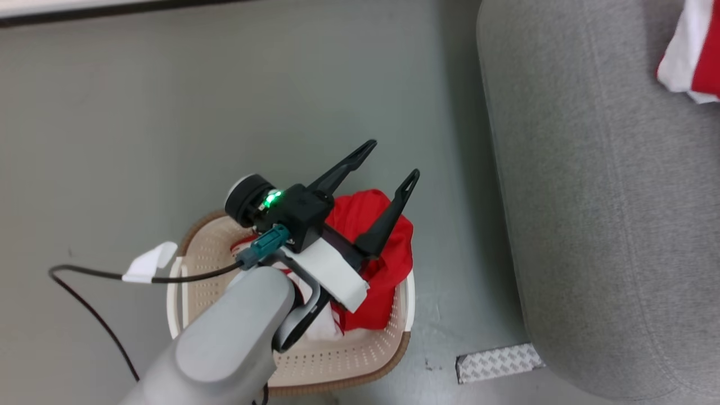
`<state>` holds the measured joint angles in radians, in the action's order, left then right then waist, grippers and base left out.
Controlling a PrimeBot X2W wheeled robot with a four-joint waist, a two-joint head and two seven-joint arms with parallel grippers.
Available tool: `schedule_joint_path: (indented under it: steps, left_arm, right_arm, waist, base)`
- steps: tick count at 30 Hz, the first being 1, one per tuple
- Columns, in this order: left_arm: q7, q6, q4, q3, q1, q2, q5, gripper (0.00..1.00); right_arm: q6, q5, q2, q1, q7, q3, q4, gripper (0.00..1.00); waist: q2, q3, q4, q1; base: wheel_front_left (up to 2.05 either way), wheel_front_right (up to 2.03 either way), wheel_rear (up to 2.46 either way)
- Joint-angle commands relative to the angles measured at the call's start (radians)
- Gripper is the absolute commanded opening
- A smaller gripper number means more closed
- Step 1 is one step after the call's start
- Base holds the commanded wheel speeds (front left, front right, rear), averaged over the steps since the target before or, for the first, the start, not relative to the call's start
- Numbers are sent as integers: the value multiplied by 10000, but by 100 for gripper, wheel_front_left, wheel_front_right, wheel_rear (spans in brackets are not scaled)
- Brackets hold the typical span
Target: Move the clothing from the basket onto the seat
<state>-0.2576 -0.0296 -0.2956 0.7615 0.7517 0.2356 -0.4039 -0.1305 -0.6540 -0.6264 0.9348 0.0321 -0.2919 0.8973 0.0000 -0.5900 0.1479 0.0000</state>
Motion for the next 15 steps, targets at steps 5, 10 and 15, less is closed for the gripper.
schedule_joint_path:
  steps: [5,10,15]
  left_arm:
    - [-72,67,-228,-244,-603,-21,-233,100]
    - [-65,137,-150,-688,-1361,29,-293,100]
    - [-66,207,-44,-1154,-2165,70,-327,100]
  right_arm:
    - [-6,-412,-295,-415,-505,-876,-115,100]
    - [-6,-734,-662,-862,-740,-1770,-588,100]
    - [-6,-995,-1072,-1272,-578,-2362,-1217,100]
  waist:
    - [0,1233,141,0]
    - [0,2343,264,0]
    - [0,3385,317,0]
  base:
    - [0,0,0]
    - [0,0,0]
    - [0,0,0]
